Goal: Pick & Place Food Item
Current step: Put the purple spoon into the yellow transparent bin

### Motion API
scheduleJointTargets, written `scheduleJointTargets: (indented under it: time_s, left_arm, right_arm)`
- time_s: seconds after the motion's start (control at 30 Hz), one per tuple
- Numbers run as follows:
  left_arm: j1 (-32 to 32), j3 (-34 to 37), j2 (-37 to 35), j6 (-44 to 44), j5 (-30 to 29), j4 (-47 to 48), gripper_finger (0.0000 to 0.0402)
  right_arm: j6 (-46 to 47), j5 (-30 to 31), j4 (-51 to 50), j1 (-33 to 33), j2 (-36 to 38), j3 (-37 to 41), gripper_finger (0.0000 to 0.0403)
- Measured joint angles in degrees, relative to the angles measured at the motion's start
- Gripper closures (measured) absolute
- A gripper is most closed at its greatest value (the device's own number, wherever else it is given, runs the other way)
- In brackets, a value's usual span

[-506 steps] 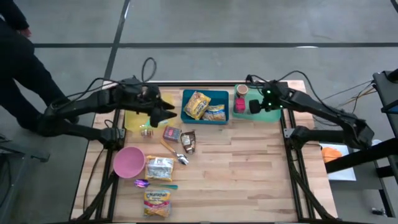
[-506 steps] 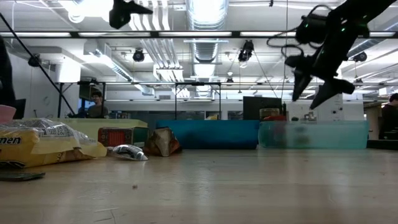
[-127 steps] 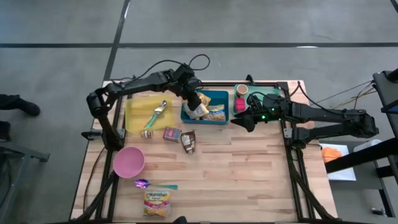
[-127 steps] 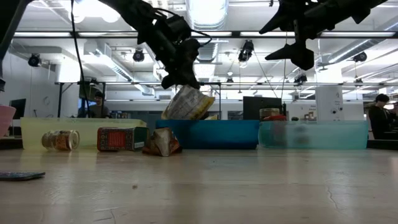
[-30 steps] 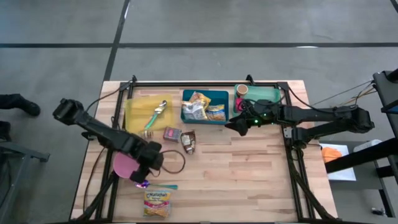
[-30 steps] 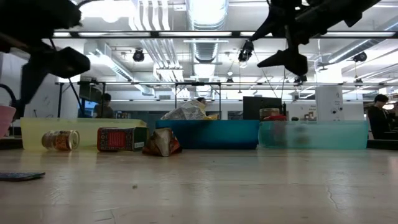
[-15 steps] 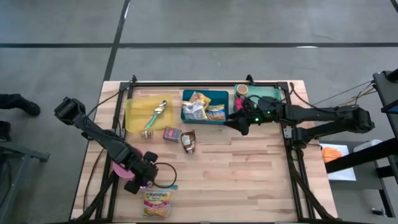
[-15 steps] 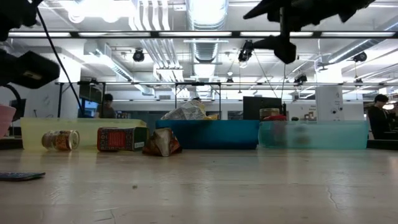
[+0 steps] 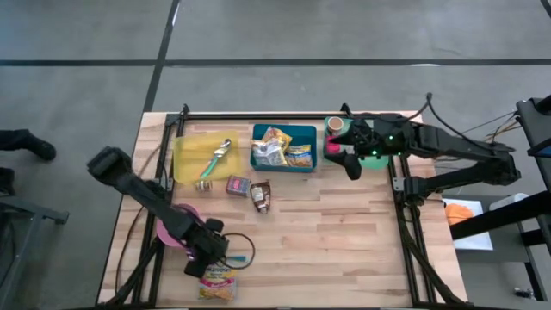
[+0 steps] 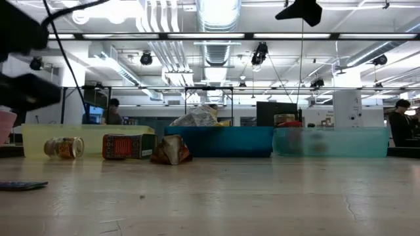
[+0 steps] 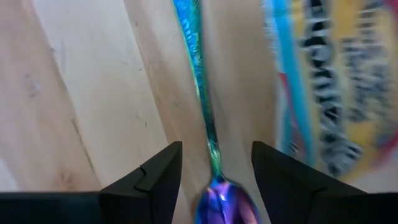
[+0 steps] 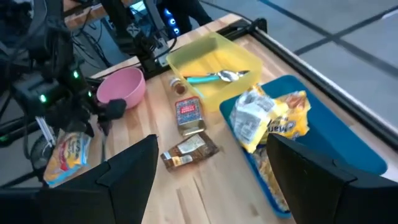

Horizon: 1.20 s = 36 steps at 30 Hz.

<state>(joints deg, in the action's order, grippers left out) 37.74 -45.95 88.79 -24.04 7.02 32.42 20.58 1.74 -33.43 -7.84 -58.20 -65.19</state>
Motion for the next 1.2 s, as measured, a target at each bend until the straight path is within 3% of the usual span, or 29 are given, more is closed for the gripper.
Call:
scheduleJointTargets:
  time_s: [0.17, 0.37, 0.47, 0.67, 1.1, 1.2]
  left_arm:
    - [0.0, -4.5, 8.3, 0.9, -1.1, 3.8, 0.0202]
    - [0.2, -5.0, 10.4, 0.9, -2.0, 4.3, 0.0211]
    - [0.2, -4.9, 10.2, 1.3, -2.3, 4.3, 0.025]
    - [0.0, -4.6, 10.2, 1.5, -2.2, 4.0, 0.0381]
    - [-4.5, -5.0, 8.4, -1.7, -1.3, 4.9, 0.0393]
    - [-5.7, -5.3, 6.9, -2.0, -5.2, 4.8, 0.0393]
  right_arm:
    - [-0.6, 0.0, -2.9, 0.1, 1.4, -1.2, 0.0108]
    - [-0.8, -0.1, -3.5, 0.1, 3.0, -1.0, 0.0108]
    - [-1.3, -0.2, -3.9, 0.1, 3.1, -1.0, 0.0108]
    - [-3.1, -0.2, -4.2, 0.1, 3.0, -0.9, 0.0108]
    - [-4.8, -0.2, -4.0, 0.1, 3.0, -0.9, 0.0108]
    - [-4.8, -0.2, -4.0, 0.1, 3.0, -0.9, 0.0108]
